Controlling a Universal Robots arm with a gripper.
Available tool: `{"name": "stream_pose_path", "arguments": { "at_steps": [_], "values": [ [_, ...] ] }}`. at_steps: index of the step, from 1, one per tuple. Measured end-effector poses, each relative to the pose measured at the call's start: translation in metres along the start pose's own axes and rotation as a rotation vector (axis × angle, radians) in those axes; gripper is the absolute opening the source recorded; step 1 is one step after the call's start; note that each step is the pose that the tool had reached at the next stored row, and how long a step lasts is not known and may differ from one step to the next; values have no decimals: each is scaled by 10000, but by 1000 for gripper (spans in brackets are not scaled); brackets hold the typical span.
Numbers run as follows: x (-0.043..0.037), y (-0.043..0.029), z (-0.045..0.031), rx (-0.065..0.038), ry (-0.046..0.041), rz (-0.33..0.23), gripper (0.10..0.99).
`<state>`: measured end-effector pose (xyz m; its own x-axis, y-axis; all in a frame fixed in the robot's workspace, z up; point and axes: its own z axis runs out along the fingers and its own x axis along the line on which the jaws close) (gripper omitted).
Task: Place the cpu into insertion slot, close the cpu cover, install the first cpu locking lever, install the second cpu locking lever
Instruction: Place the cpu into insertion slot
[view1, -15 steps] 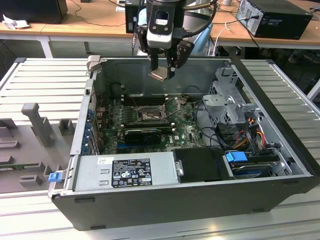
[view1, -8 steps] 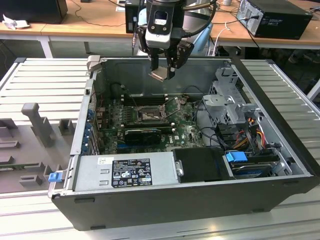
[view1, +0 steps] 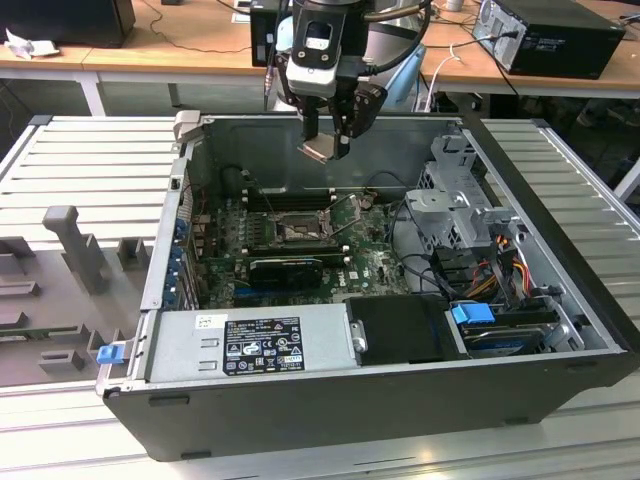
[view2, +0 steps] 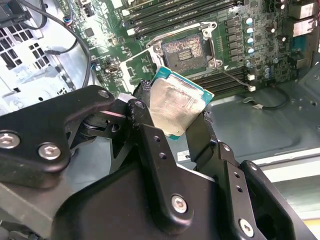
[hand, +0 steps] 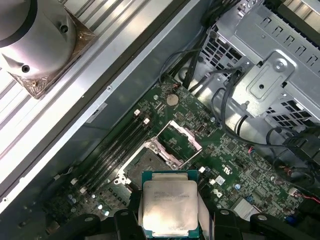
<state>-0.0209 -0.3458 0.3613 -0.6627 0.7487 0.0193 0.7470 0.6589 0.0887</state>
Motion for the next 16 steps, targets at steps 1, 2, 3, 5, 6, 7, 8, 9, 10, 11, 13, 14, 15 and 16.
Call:
{"name": "stream_pose_path", "arguments": {
  "at_steps": [1,2,3,5,6,7,8,9,10,11,13,14,15,16],
  "values": [
    [0,0,0,-1,-4,44,525],
    [0,0,1,-3,-14,158,525],
    [0,0,2,-5,-21,238,525],
    [0,-1,9,-3,-61,581,525],
    [0,-1,14,-9,-84,842,525],
    [0,-2,18,-13,-107,1092,525],
    [-1,-2,22,-18,-131,1362,525],
    [0,-2,25,-21,-147,1546,525],
    [-1,-2,29,-24,-159,1687,525],
    [-1,-3,33,-27,-174,1855,525],
    [-1,-3,39,-34,-206,2216,525],
    [-1,-4,41,-36,-220,2372,525],
    [-1,-4,43,-40,-236,2550,525],
    [-1,-4,46,-46,-265,2884,525]
  ]
}}
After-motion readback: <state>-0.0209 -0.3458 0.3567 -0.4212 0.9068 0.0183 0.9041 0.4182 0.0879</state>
